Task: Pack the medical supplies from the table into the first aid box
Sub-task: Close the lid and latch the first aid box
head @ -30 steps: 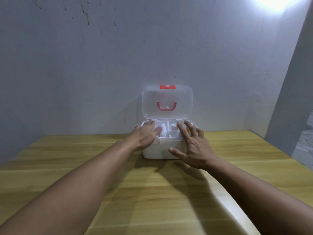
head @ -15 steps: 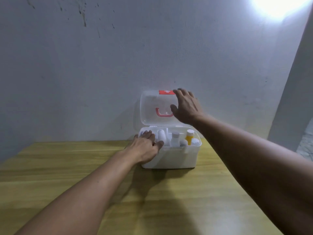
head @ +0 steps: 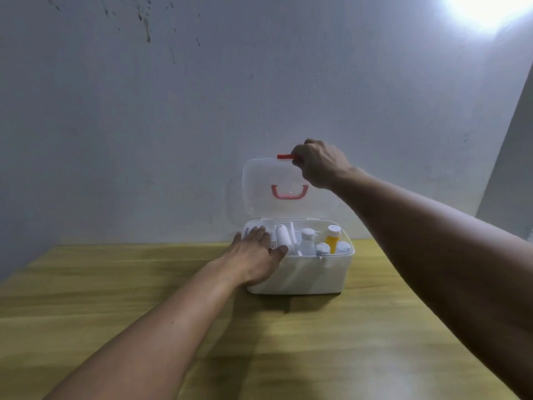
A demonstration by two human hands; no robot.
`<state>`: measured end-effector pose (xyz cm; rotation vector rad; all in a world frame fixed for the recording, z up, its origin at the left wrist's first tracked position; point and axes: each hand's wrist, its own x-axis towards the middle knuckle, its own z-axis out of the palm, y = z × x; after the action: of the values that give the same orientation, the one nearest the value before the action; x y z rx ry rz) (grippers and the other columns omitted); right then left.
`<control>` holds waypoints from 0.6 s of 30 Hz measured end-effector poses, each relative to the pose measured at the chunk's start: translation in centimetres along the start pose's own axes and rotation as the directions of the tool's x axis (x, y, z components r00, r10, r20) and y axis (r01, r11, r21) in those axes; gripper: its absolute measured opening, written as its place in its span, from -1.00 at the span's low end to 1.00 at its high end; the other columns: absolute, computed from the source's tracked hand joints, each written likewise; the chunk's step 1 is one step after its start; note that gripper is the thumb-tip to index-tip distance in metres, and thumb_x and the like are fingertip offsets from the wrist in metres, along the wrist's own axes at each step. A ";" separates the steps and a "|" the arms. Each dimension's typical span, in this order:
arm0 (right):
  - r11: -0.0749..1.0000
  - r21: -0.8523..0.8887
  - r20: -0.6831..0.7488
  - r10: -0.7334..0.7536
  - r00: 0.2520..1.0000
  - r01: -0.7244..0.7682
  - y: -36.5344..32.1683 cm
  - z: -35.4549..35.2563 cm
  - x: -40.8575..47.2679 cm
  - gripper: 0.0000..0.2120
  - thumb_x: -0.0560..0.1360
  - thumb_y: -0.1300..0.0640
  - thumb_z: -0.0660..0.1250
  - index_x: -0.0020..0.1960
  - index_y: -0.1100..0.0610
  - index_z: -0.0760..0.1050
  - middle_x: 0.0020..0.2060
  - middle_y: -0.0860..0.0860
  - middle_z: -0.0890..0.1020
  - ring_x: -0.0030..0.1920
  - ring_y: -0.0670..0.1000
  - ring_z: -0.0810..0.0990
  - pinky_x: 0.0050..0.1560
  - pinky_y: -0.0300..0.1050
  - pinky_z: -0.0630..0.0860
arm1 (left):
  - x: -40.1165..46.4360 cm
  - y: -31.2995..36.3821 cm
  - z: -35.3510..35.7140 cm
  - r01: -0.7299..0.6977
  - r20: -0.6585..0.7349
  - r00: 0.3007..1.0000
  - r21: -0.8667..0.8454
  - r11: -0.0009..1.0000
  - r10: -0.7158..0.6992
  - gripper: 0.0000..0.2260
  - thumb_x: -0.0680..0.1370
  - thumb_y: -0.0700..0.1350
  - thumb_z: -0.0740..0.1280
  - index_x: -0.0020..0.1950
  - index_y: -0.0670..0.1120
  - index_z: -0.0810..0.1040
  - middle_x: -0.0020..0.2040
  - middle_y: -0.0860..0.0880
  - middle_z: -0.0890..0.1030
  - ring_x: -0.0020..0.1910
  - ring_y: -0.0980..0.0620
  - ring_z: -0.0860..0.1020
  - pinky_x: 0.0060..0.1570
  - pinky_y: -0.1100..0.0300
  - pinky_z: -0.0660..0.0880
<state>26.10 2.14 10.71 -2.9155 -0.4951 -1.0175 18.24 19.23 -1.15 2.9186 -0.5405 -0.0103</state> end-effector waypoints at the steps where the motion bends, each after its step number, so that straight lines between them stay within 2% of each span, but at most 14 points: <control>1: 1.000 -0.003 0.001 -0.017 1.000 0.017 -0.1 -0.7 -0.6 -0.74 0.62 0.13 0.19 0.21 0.20 0.53 0.03 0.16 0.59 -0.13 0.11 0.57 -0.16 -0.02 0.52 | 0.1 0.0 -0.1 0.006 0.007 1.000 0.017 1.000 -0.006 -0.40 0.62 0.19 -0.15 0.57 -0.12 -0.07 0.60 -0.09 -0.10 0.58 0.00 -0.13 0.53 -0.06 -0.17; 3: 0.999 -0.005 0.015 -0.052 0.999 0.052 -0.3 -2.2 -2.1 -0.74 0.62 0.11 0.18 0.20 0.19 0.54 0.00 0.15 0.59 -0.15 0.09 0.57 -0.18 -0.05 0.52 | 0.2 0.1 -0.2 0.030 0.022 0.999 0.067 0.997 -0.031 -0.38 0.61 0.21 -0.18 0.57 -0.12 -0.12 0.60 -0.07 -0.16 0.57 0.03 -0.20 0.51 -0.14 -0.25; 5: 0.997 -0.003 0.044 -0.079 0.996 0.079 -0.6 -3.4 -4.0 -0.74 0.62 0.09 0.19 0.19 0.17 0.55 0.00 0.12 0.61 -0.16 0.07 0.59 -0.15 -0.04 0.57 | 0.0 0.1 -0.1 0.029 -0.044 0.999 0.088 0.996 -0.025 -0.36 0.60 0.22 -0.17 0.57 -0.14 -0.08 0.60 -0.06 -0.13 0.57 0.02 -0.20 0.47 -0.21 -0.30; 6: 0.996 0.006 0.065 -0.090 0.994 0.090 -0.8 -3.8 -4.9 -0.74 0.62 0.08 0.19 0.18 0.16 0.56 0.00 0.11 0.61 -0.16 0.06 0.59 -0.13 -0.03 0.59 | -0.5 0.1 0.3 0.003 -0.154 0.988 0.070 0.998 0.008 -0.38 0.61 0.21 -0.12 0.54 -0.17 0.07 0.60 -0.08 0.02 0.58 -0.01 -0.09 0.48 -0.22 -0.25; 7: 0.995 0.021 0.086 -0.097 0.992 0.096 -1.0 -4.1 -5.8 -0.74 0.61 0.07 0.19 0.17 0.15 0.57 0.00 0.10 0.61 -0.15 0.05 0.59 -0.11 -0.01 0.60 | -1.2 0.0 0.8 -0.055 -0.326 0.943 0.041 0.998 0.066 -0.44 0.62 0.18 -0.05 0.44 -0.18 0.28 0.52 -0.11 0.27 0.54 -0.07 0.13 0.50 -0.24 -0.10; 8: 0.994 0.042 0.102 -0.100 0.990 0.096 -1.3 -4.4 -6.8 -0.75 0.61 0.07 0.20 0.16 0.14 0.58 0.00 0.09 0.61 -0.14 0.05 0.59 -0.10 0.02 0.60 | -2.0 0.0 1.3 -0.134 -0.520 0.844 0.030 0.990 0.130 -0.54 0.62 0.12 0.03 0.25 -0.18 0.45 0.31 -0.14 0.50 0.37 -0.13 0.39 0.44 -0.24 0.15; 9: 0.994 0.065 0.117 -0.099 0.988 0.092 -1.5 -4.5 -7.7 -0.76 0.60 0.06 0.22 0.15 0.12 0.59 0.00 0.08 0.62 -0.14 0.06 0.59 -0.10 0.05 0.60 | -2.6 -0.1 1.9 -0.204 -0.693 0.700 0.037 0.978 0.172 -0.63 0.61 0.07 0.08 0.07 -0.18 0.52 0.07 -0.14 0.59 0.12 -0.15 0.51 0.26 -0.20 0.38; 10: 0.993 0.089 0.132 -0.095 0.987 0.084 -1.8 -4.6 -8.6 -0.77 0.59 0.05 0.23 0.13 0.11 0.60 0.00 0.07 0.62 -0.15 0.06 0.59 -0.11 0.08 0.60 | -3.2 -0.1 2.3 -0.235 -0.808 0.566 0.034 0.971 0.166 -0.69 0.60 0.02 0.10 -0.03 -0.17 0.51 -0.07 -0.13 0.56 -0.05 -0.13 0.50 0.07 -0.13 0.45; 11: 0.991 0.110 0.150 -0.088 0.985 0.072 -2.1 -4.6 -9.5 -0.78 0.58 0.04 0.26 0.10 0.10 0.61 -0.02 0.06 0.64 -0.16 0.07 0.61 -0.13 0.08 0.61 | -3.6 -0.1 2.4 -0.242 -0.864 0.487 0.006 0.970 0.126 -0.73 0.58 -0.02 0.11 -0.04 -0.18 0.49 -0.10 -0.13 0.53 -0.09 -0.12 0.47 0.00 -0.07 0.45; 12: 0.990 0.128 0.172 -0.082 0.982 0.061 -2.5 -4.5 -10.4 -0.79 0.57 0.04 0.28 0.09 0.09 0.63 -0.04 0.05 0.66 -0.19 0.06 0.62 -0.17 0.08 0.62 | -3.9 -0.2 2.3 -0.230 -0.890 0.449 -0.035 0.973 0.074 -0.75 0.55 -0.05 0.13 -0.01 -0.20 0.48 -0.07 -0.15 0.52 -0.07 -0.13 0.46 0.02 -0.05 0.44; 13: 0.989 0.139 0.199 -0.079 0.977 0.051 -2.8 -4.2 -11.3 -0.80 0.56 0.05 0.31 0.08 0.08 0.65 -0.07 0.04 0.68 -0.21 0.06 0.63 -0.19 0.07 0.63 | -3.9 -0.3 2.1 -0.216 -0.896 0.443 -0.071 0.974 0.033 -0.73 0.51 -0.06 0.14 0.05 -0.22 0.48 0.00 -0.18 0.52 0.00 -0.15 0.46 0.09 -0.03 0.43; 14: 0.988 0.146 0.225 -0.080 0.971 0.047 -3.2 -4.0 -12.1 -0.81 0.54 0.06 0.32 0.08 0.07 0.65 -0.08 0.03 0.69 -0.22 0.06 0.64 -0.20 0.06 0.64 | -3.8 -0.3 1.7 -0.199 -0.885 0.465 -0.097 0.975 0.007 -0.66 0.50 -0.05 0.14 0.13 -0.24 0.48 0.09 -0.21 0.52 0.10 -0.17 0.46 0.19 -0.03 0.40; 16: 0.988 0.144 0.267 -0.097 0.959 0.060 -3.7 -3.4 -13.6 -0.81 0.52 0.07 0.34 0.09 0.03 0.66 -0.04 0.04 0.70 -0.15 0.10 0.66 -0.16 0.04 0.63 | -3.7 -0.2 1.0 -0.167 -0.798 0.603 -0.123 0.978 0.002 -0.52 0.50 0.02 0.07 0.32 -0.21 0.44 0.36 -0.21 0.44 0.37 -0.17 0.37 0.42 -0.08 0.22; 18: 0.990 0.117 0.299 -0.106 0.948 0.074 -3.7 -3.1 -14.6 -0.74 0.48 0.00 0.36 0.15 0.00 0.63 0.12 0.02 0.67 0.07 0.11 0.63 0.01 0.01 0.59 | -3.5 -0.1 0.5 -0.166 -0.646 0.763 -0.157 0.973 0.026 -0.44 0.52 0.08 -0.01 0.46 -0.12 0.33 0.53 -0.09 0.26 0.54 -0.03 0.15 0.51 -0.03 -0.04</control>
<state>12.33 1.06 3.88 -2.9888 -0.6734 -0.5262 15.02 20.46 -1.78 2.4505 -0.5191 0.8628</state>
